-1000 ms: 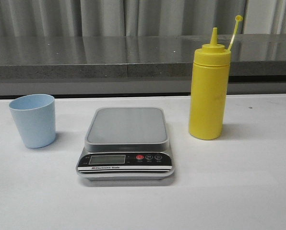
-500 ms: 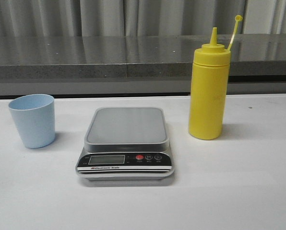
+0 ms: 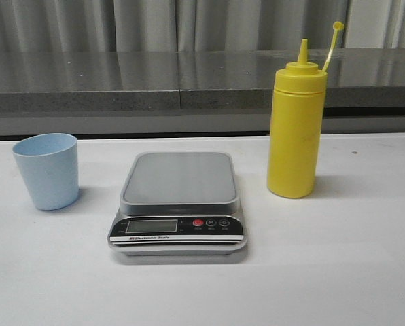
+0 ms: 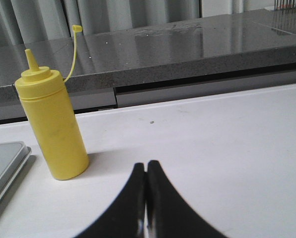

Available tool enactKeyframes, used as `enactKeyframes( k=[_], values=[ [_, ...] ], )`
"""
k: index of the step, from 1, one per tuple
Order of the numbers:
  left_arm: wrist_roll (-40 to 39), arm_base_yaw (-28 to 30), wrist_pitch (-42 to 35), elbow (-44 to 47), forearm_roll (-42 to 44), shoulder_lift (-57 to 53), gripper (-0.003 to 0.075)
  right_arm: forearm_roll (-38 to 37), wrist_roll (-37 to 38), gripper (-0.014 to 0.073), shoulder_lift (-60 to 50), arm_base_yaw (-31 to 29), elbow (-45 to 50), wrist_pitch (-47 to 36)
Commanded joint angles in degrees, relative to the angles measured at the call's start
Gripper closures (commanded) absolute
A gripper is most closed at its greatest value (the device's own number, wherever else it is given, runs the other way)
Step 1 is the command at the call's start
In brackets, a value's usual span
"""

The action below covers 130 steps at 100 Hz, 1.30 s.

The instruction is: Pour seasoning into cup on scale with both arms

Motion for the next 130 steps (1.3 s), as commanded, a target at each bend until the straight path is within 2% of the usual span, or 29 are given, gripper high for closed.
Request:
enactKeyframes(
  k=[1,14,21,28,33,34,40,45,50,83,110,130],
  values=[
    [-0.4,-0.8,0.5,-6.2,-0.8,6.0,0.0740,-0.4,-0.3,0.0662,-1.2,-0.3,-1.1,-4.3],
    [-0.4,-0.8,5.4,-11.8,-0.8,14.7,0.0724,-0.4,-0.3,0.0662,-1.2,-0.3,-1.1,-4.3],
    [-0.4,-0.8,7.1,-14.7,-0.8,19.5,0.0664,-0.4,-0.3,0.0662,-1.2,-0.3,-1.1,-4.3],
    [-0.4,-0.8,7.7,-17.1,-0.9,24.2,0.0556,-0.4,-0.3,0.0662,-1.2,-0.3,-1.1,-4.3],
    [-0.4,-0.8,7.7,-18.7,-1.5,27.3,0.0448,-0.4,-0.3,0.0662,-1.2,-0.3,-1.1,-4.3],
    [-0.4,-0.8,7.7,-18.9,-1.6,27.8,0.0448,-0.4,-0.3,0.0662,-1.2,-0.3,-1.1,-4.3],
    [-0.4,-0.8,7.7,-20.9,-1.8,31.6,0.0316,-0.4,-0.3,0.0662,-1.2,-0.3,-1.1,-4.3],
    [-0.4,-0.8,7.8,-22.5,-2.4,34.5,0.0249,-0.4,-0.3,0.0662,-1.2,-0.3,-1.1,-4.3],
    [-0.4,-0.8,8.6,-24.3,-3.1,37.3,0.0214,-0.4,-0.3,0.0662,-1.2,-0.3,-1.1,-4.3],
    [0.0,-3.7,22.7,-40.5,-4.4,57.5,0.0210,-0.4,-0.3,0.0662,-1.2,-0.3,-1.1,-4.3],
    [0.0,-7.9,27.0,-49.9,-4.4,71.0,0.0210,-0.4,-0.3,0.0662,-1.2,-0.3,-1.1,-4.3],
    [0.0,-9.2,27.4,-54.9,-4.6,78.6,0.0210,-0.4,-0.3,0.0662,-1.2,-0.3,-1.1,-4.3]
  ],
)
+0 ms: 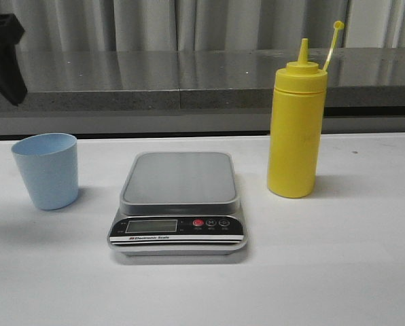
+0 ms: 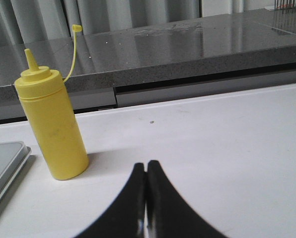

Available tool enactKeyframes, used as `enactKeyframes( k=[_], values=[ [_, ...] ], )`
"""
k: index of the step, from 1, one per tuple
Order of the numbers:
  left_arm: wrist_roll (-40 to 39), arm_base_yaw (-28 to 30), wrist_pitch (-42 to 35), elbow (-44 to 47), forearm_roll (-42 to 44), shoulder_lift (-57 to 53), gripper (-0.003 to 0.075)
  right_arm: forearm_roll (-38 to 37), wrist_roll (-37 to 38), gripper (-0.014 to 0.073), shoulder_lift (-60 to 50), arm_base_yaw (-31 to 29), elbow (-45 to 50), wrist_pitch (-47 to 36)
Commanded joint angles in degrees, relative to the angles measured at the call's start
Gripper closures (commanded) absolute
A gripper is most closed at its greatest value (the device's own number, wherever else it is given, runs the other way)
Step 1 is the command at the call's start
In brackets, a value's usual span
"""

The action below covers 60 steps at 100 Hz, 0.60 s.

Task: Pour seasoning into cup on scale with both arms
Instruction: 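Lower the left gripper over the light blue cup and grasp its rim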

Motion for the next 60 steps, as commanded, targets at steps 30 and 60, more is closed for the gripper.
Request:
enactKeyframes(
  k=[30,60],
  values=[
    [0.0,-0.6,-0.1,-10.0,-0.8,10.8,0.0210,-0.4,-0.3,0.0662,-1.2,-0.3,-1.1,-4.3],
    [0.0,-0.6,0.6,-13.3,-0.5,16.9,0.0210,-0.4,-0.3,0.0662,-1.2,-0.3,-1.1,-4.3]
  ],
)
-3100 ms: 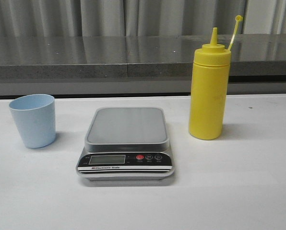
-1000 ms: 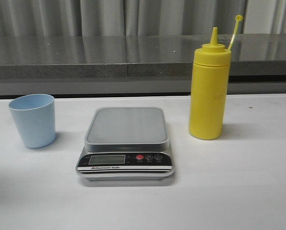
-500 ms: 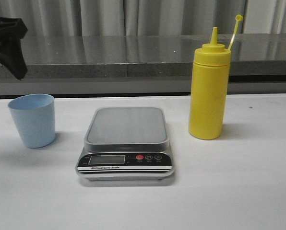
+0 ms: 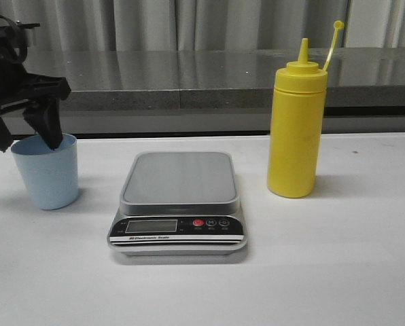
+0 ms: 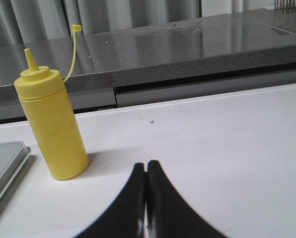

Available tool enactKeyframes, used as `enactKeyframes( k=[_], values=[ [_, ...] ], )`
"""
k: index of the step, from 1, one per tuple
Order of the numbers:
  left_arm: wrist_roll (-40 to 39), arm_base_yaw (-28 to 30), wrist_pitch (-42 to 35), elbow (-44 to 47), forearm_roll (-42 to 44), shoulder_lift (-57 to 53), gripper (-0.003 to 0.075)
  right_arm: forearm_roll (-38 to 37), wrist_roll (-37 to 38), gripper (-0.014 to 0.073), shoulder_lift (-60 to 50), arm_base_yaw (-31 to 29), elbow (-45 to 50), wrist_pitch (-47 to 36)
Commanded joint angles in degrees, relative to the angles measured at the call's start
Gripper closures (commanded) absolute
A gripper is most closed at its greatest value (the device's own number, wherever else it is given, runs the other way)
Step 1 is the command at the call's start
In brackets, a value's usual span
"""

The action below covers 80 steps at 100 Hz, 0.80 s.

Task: Pour seasoning into cup on scale with both arms
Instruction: 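Lower the left gripper over the light blue cup and grasp its rim, then lift the blue cup with the left gripper and carry it over the scale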

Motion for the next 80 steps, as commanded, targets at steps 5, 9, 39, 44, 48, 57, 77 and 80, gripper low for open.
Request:
enactKeyframes(
  k=[5,9,39,44,48,57,77,80],
  values=[
    [0.0,-0.3,-2.1,-2.3,-0.3,-0.7,0.0210,-0.4,-0.3,0.0662,-1.2,-0.3,-1.1,-4.3],
    [0.0,-0.3,-2.1,-2.3,-0.3,-0.2,0.0213,-0.4,-0.3,0.0662,-1.2,-0.3,-1.1,-4.3],
    [0.0,-0.3,-2.3,-2.3,0.0,0.4,0.0470,-0.4,-0.3,0.0662,-1.2,-0.3,-1.1,-4.3],
    [0.0,-0.3,-2.3,-2.3,0.0,0.4,0.0525,-0.4,-0.3,0.0662,-1.2,-0.3,-1.1,-4.3],
    [0.0,-0.3,-2.3,-2.3,0.0,0.4,0.0568,-0.4,-0.3,0.0662,-1.2,-0.3,-1.1,-4.3],
    [0.0,-0.3,-2.7,-2.3,0.0,0.4,0.0650,-0.4,-0.3,0.0662,-1.2,-0.3,-1.1,-4.3],
    [0.0,-0.3,-3.2,-2.5,0.0,0.4,0.0741,-0.4,-0.3,0.0662,-1.2,-0.3,-1.1,-4.3],
    [0.0,-0.3,-3.0,-2.6,0.0,0.4,0.0741,-0.4,-0.3,0.0662,-1.2,-0.3,-1.1,-4.3]
  ],
)
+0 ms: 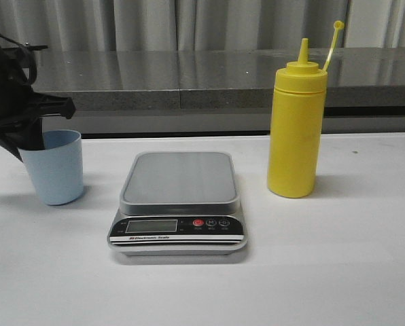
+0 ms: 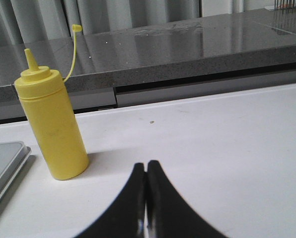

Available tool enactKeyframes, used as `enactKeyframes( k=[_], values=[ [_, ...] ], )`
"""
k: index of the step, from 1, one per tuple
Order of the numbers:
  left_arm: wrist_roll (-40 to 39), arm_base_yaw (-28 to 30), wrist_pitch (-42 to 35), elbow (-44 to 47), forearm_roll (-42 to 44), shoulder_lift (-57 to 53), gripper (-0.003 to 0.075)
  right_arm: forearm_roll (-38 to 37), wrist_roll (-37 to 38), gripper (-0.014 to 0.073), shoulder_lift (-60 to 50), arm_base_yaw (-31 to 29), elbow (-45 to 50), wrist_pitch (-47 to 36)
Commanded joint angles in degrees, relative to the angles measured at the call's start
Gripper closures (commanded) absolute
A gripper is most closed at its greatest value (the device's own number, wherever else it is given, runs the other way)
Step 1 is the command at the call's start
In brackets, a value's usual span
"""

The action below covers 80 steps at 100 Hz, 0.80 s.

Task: Pour seasoning into cup on scale with both arms
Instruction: 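Lift the blue cup with the left gripper and carry it over the scale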

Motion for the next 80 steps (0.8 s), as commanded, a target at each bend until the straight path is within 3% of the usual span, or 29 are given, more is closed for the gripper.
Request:
enactKeyframes(
  k=[1,29,49,80],
  values=[
    [0.0,-0.3,-2.0,-2.0,-0.4,-3.0,0.0741,-0.4,-0.3,0.0662,-1.2,-0.3,-1.1,-4.3],
    [0.0,-2.3,3.2,-11.6,-0.8,-4.6,0.0741,-0.4,-0.3,0.0662,-1.2,-0.3,-1.1,-4.3],
    [0.1,-8.2,6.1,-18.0,-0.8,-4.7,0.0741,-0.4,-0.3,0.0662,-1.2,-0.3,-1.1,-4.3],
    [0.2,-17.4,5.6,-18.8,-0.8,-3.0,0.0741,-0.4,-0.3,0.0662,-1.2,-0.3,-1.1,-4.3]
  ],
)
